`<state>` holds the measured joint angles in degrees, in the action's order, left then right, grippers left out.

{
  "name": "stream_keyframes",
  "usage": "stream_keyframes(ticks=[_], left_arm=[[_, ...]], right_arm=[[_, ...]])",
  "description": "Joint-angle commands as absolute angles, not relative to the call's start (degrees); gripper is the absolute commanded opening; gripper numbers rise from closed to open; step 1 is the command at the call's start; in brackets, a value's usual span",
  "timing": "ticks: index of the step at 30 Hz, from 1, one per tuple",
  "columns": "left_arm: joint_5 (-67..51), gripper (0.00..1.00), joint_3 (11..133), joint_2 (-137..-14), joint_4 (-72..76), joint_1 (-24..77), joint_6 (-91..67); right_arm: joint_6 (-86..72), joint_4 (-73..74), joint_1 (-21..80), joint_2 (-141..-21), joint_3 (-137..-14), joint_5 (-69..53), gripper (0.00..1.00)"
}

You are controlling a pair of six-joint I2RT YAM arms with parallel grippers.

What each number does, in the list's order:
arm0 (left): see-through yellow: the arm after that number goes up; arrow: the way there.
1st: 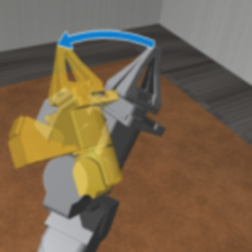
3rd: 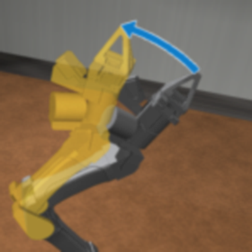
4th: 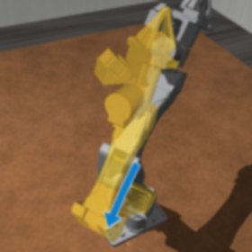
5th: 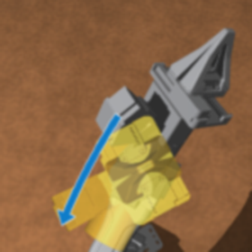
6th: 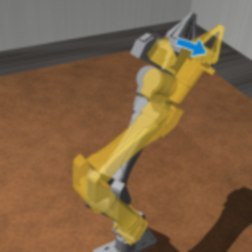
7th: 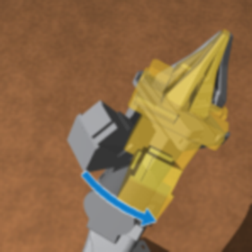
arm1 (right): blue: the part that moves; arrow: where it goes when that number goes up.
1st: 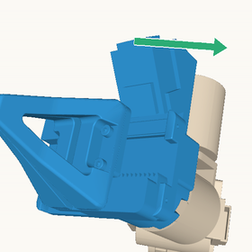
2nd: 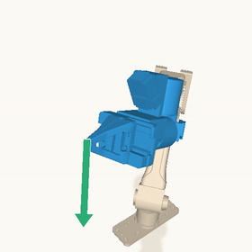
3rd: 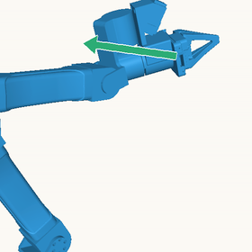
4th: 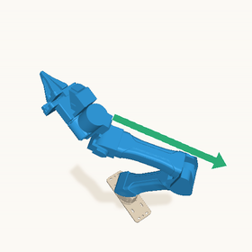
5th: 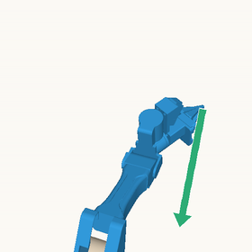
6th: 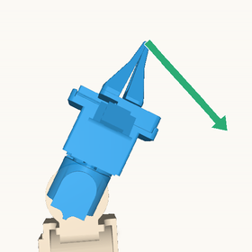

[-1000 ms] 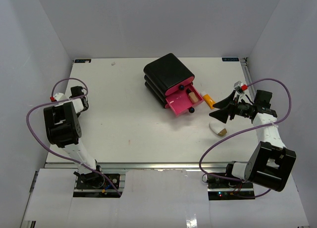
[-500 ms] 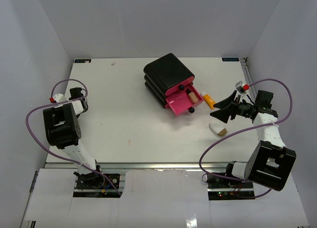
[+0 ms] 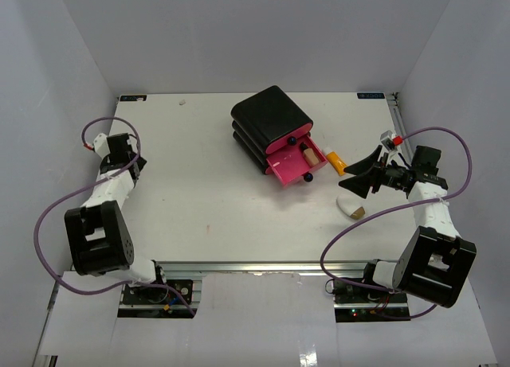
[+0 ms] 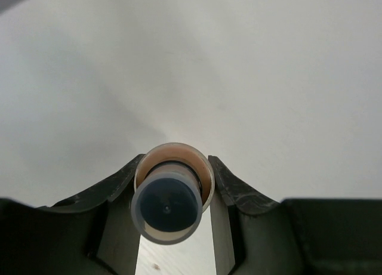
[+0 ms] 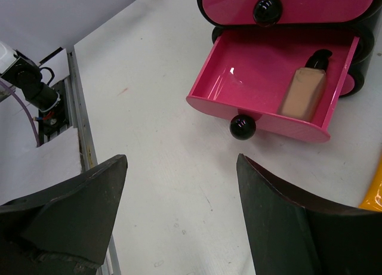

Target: Organize the makeup

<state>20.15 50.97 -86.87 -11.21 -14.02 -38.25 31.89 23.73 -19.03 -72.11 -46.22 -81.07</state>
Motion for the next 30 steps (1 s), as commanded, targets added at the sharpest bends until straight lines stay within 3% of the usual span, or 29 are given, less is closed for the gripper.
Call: stream_keyframes(ticks=[1, 6, 12, 18, 30], left_arm=[[-0.3, 0.0, 50.74, -78.09, -5.26, -5.78, -34.53], [-13.66, 0.0, 52.13, -71.64, -5.7, 8.6, -32.45], [-19.84, 0.0, 55.26, -71.87, -10.91, 25.82, -29.3], [-9.41, 0.0, 65.81, -80.11, -18.63, 40.31, -25.87], [4.65, 0.0, 91.7, -104.39, -32.11, 48.09, -20.46]], right_arm=[[32.11, 23.53, -19.28, -70.93, -45.97, -81.83, 0.8], [32.17, 23.49, -19.62, -70.71, -45.95, -81.26, 0.8], [32.26, 23.47, -20.04, -70.4, -45.79, -81.02, 0.8], [32.24, 23.42, -20.58, -70.22, -45.79, -81.02, 0.81], [32.17, 23.48, -21.16, -69.97, -45.63, -81.54, 0.81]])
